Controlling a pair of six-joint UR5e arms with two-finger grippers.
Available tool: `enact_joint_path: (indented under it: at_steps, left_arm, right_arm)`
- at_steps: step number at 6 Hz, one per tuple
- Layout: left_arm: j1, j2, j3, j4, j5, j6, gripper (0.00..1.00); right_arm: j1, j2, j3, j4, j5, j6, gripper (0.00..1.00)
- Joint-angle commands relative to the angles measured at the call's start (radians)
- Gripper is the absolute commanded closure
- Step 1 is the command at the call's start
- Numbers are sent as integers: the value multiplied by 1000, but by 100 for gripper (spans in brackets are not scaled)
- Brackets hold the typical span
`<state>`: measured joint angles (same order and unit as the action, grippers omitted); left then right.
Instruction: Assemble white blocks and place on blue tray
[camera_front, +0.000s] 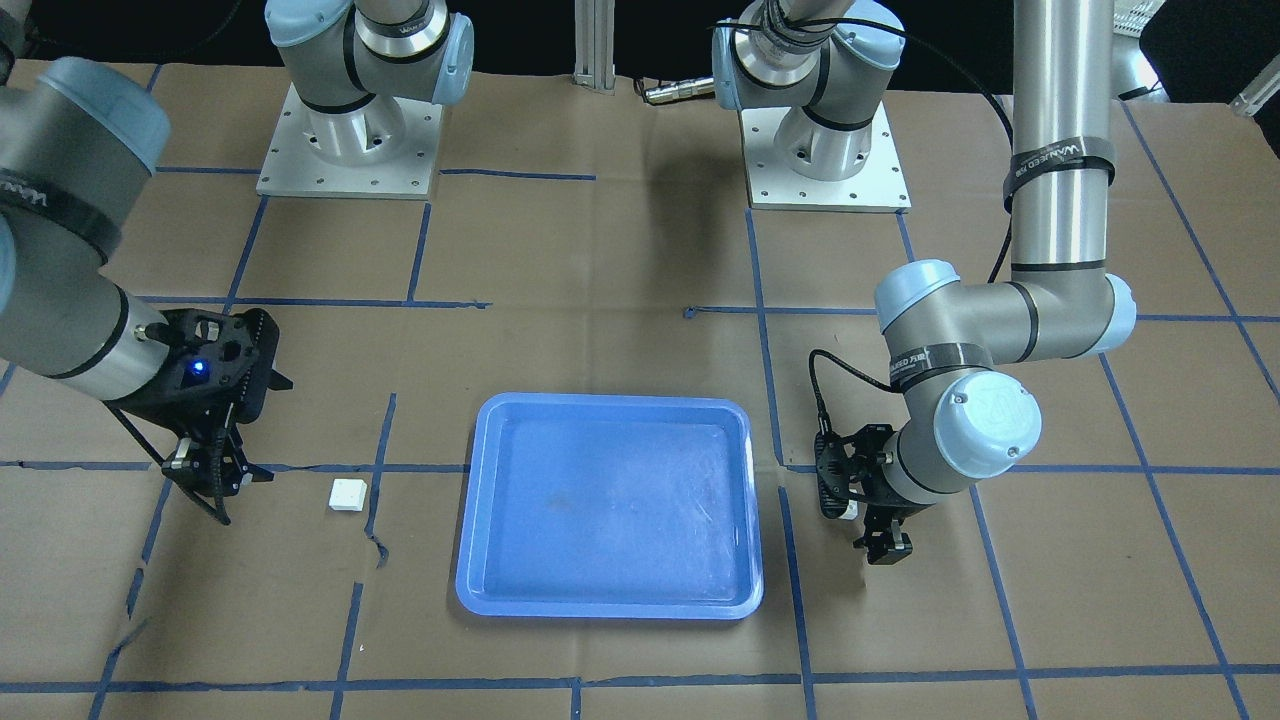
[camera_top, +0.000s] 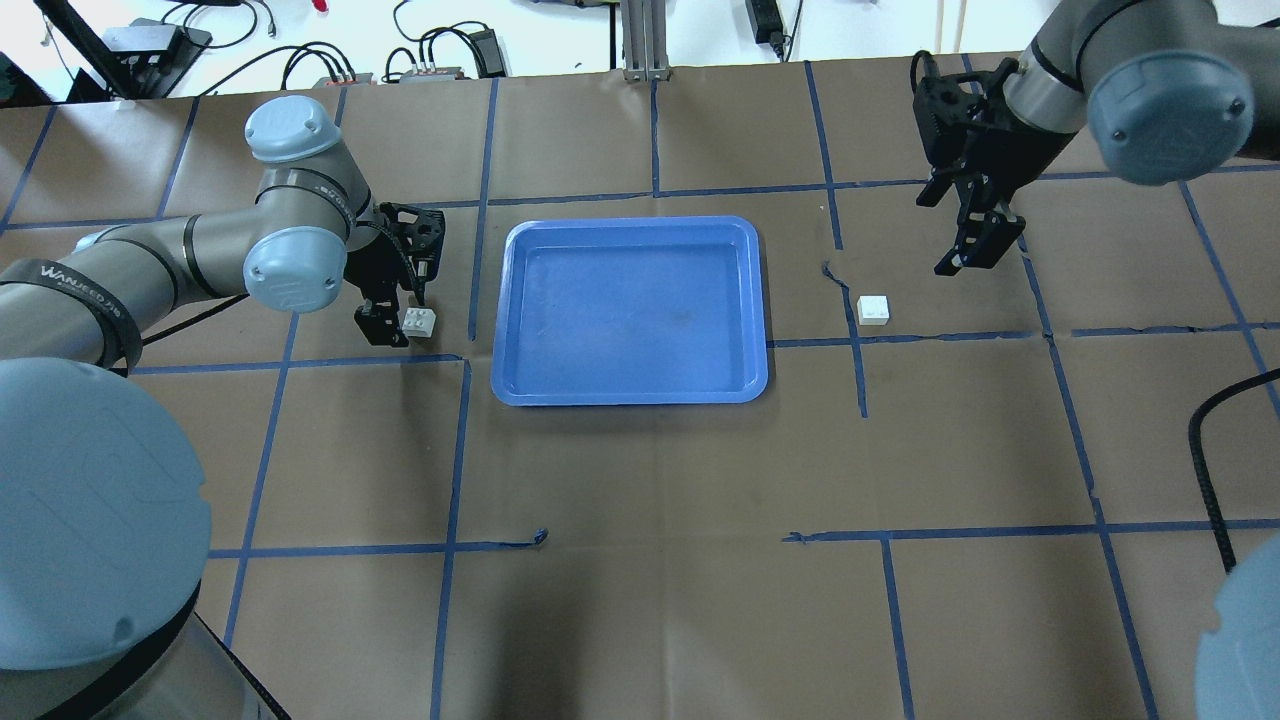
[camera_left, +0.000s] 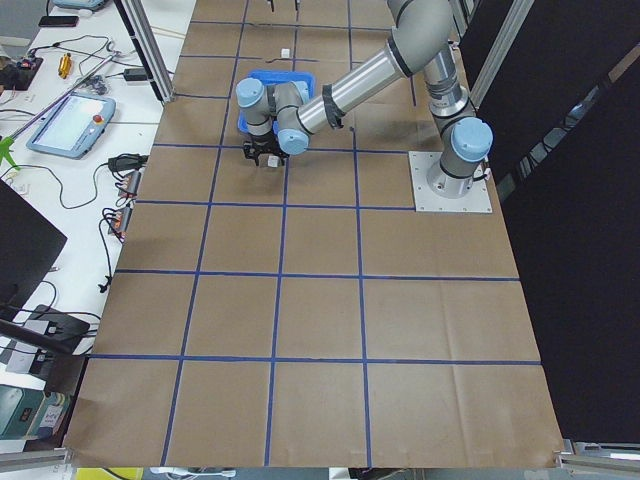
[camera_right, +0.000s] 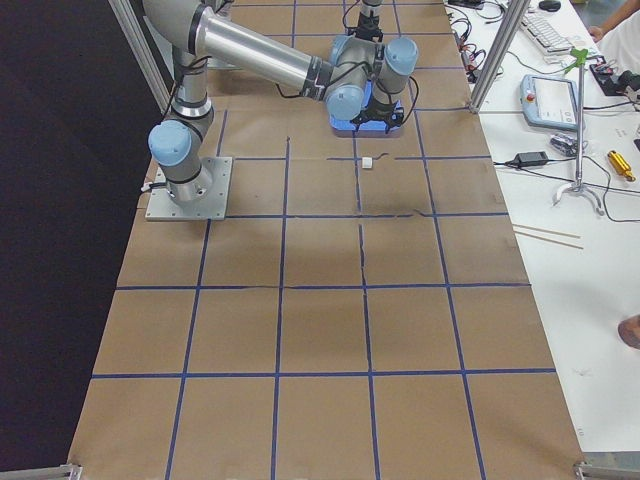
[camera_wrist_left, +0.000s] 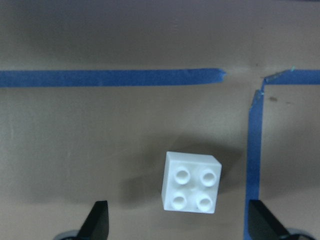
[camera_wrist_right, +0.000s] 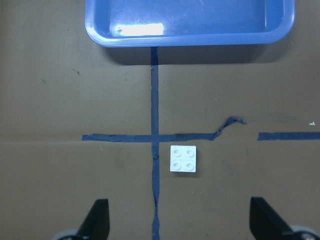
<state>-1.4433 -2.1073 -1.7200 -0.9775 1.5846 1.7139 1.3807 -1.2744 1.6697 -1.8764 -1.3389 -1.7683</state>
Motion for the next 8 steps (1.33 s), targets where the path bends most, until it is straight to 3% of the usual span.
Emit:
enact_joint_path:
  at_steps: [1,3,4,5,6,8]
  left_arm:
    - [-6,-2,-1,0,-1,22,37]
    - [-11,12,-3,3,0,81,62]
    - [-11,18,-1,3,0,81,81]
    - [-11,39,2,3,0,79,92]
    - [-12,65,20,-19,2,69,92]
    - [-185,92,71,-36,-12,5,97]
  right_arm:
    - [-17,33,146,-240,79,-19,0]
    - [-72,98,180,-293,90,-143,0]
    - [-72,102,200,-297,137,-141,0]
    - [-72,102,231,-323,139,-141,0]
    - [-72,125,245,-342,139,-143,0]
    - [-72,141,243,-342,130,-138,0]
